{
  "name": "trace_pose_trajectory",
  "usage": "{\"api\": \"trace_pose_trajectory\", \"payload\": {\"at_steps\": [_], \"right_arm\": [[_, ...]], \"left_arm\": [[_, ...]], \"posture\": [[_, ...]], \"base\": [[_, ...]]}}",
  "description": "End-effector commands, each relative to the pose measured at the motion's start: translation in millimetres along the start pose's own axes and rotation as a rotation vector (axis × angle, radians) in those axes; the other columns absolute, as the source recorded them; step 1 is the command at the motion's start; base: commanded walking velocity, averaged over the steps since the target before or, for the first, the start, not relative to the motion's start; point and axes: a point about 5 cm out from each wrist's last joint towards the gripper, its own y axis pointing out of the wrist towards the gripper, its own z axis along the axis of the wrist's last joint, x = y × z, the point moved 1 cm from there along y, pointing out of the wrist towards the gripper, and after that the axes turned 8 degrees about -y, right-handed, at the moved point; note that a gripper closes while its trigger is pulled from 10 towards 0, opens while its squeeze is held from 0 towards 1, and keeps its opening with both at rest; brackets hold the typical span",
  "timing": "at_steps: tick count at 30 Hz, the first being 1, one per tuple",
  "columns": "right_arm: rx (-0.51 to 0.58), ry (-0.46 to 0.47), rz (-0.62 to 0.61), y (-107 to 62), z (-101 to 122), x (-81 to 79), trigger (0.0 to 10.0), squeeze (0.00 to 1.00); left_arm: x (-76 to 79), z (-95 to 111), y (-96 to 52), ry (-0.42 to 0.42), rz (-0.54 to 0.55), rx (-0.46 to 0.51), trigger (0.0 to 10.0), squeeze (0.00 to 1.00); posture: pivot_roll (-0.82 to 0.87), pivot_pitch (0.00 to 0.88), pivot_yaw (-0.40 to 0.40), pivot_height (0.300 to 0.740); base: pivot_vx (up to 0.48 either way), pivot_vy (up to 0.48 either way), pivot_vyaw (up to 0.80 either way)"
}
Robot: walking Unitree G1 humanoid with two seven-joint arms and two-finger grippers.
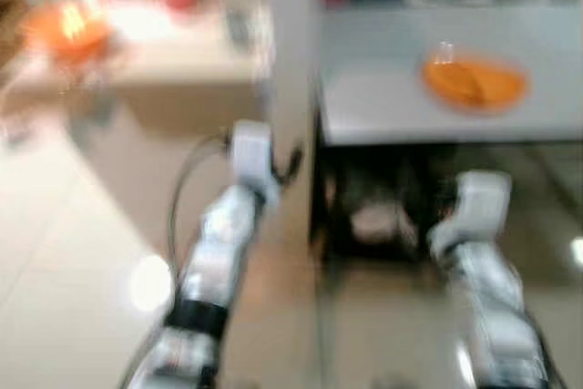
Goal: Setting the table
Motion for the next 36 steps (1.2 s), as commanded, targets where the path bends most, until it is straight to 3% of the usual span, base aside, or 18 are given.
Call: {"api": "trace_pose_trajectory", "payload": {"at_steps": [1, 4, 7, 14, 20, 36], "right_arm": [[0.021, -0.023, -0.015, 1.5, 7, 7.0, 10.0, 0.0], [-0.003, -0.038, -0.017, 2.7, 2, 8.1, 10.0, 0.0], [-0.012, -0.097, 0.005, 3.1, -2, 3.8, 10.0, 0.0], [0.072, -0.091, -0.037, 3.5, 10, 4.8, 10.0, 0.0], [0.18, -0.146, -0.165, 4.8, 28, 16.6, 10.0, 0.0], [0.155, -0.124, -0.136, 5.9, 17, 8.0, 10.0, 0.0]], "left_arm": [[7.8, 3, 2.7, 0.013, -0.021, 0.012, 10.0, 0.0], [7.6, 1, 1.5, 0.061, -0.023, 0.014, 10.0, 0.0], [8.7, 2, 1.3, 0.047, -0.018, 0.026, 10.0, 0.0], [11.7, 9, 3.7, 0.08, -0.045, 0.064, 10.0, 0.0], [21.5, 19, 6.4, 0.13, -0.111, 0.107, 10.0, 0.0], [32.3, 16, 11.6, 0.156, -0.187, 0.08, 10.0, 0.0]], "posture": [[-0.03, 0.0, 0.052, 0.723], [-0.02, 0.0, 0.048, 0.723], [-0.02, 0.0, 0.036, 0.723], [-0.02, 0.0, 0.046, 0.723], [-0.02, 0.0, 0.06, 0.723], [-0.02, 0.0, 0.063, 0.723]], "base": [[0.0, 0.48, 0.65], [0.0, 0.32, 0.64], [0.0, 0.0, 0.42], [0.294, 0.324, 0.0], [0.366, 0.309, 0.0], [0.446, 0.072, 0.0]]}}
